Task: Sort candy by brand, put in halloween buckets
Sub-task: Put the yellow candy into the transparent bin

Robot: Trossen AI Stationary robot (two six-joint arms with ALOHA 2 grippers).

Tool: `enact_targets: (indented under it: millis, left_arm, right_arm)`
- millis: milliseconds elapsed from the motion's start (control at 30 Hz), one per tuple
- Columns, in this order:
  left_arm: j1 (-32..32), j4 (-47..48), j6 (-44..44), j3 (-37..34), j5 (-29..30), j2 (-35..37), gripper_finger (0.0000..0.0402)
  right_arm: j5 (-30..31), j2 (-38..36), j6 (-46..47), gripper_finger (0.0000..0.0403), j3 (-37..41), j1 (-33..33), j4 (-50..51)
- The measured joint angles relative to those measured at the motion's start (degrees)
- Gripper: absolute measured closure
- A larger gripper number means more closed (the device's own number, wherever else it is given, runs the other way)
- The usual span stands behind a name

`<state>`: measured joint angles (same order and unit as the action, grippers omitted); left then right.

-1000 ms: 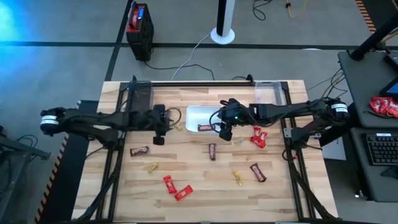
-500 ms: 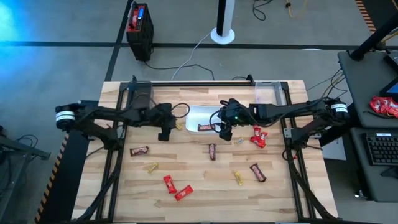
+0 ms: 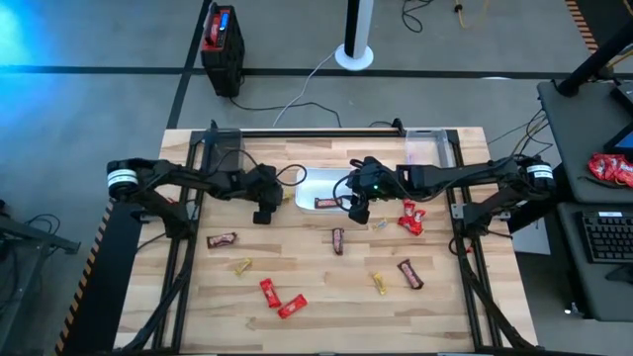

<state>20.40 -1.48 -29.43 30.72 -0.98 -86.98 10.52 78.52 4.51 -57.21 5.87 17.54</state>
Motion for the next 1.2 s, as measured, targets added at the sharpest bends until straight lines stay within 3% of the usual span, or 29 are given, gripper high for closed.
enact_targets:
  millis: [467,667,900,1067,1200]
  left_arm:
    - [0.6,0.2,4.7,0.0,0.1,-0.1,0.0385]
    - [0.6,2.6,6.0,-0.1,0.7,1.8,0.0391]
    - [0.5,6.0,8.0,-0.2,0.1,13.1,0.0399]
    - [0.2,6.0,11.2,-0.2,-7.7,23.2,0.0401]
    - [-0.9,4.1,15.3,-0.3,-14.5,29.8,0.0401]
  right_arm:
    - [0.0,0.0,0.8,0.0229,0.0,0.0,0.0]
    - [0.0,0.0,1.0,0.0229,0.0,0.0,0.0]
    - [0.0,0.0,0.9,0.0229,0.0,-0.7,-0.1]
    - [0.0,0.4,-1.0,0.0229,0.3,-2.5,-3.4]
    - [0.0,1.4,-4.5,0.023,1.7,-5.3,-12.5]
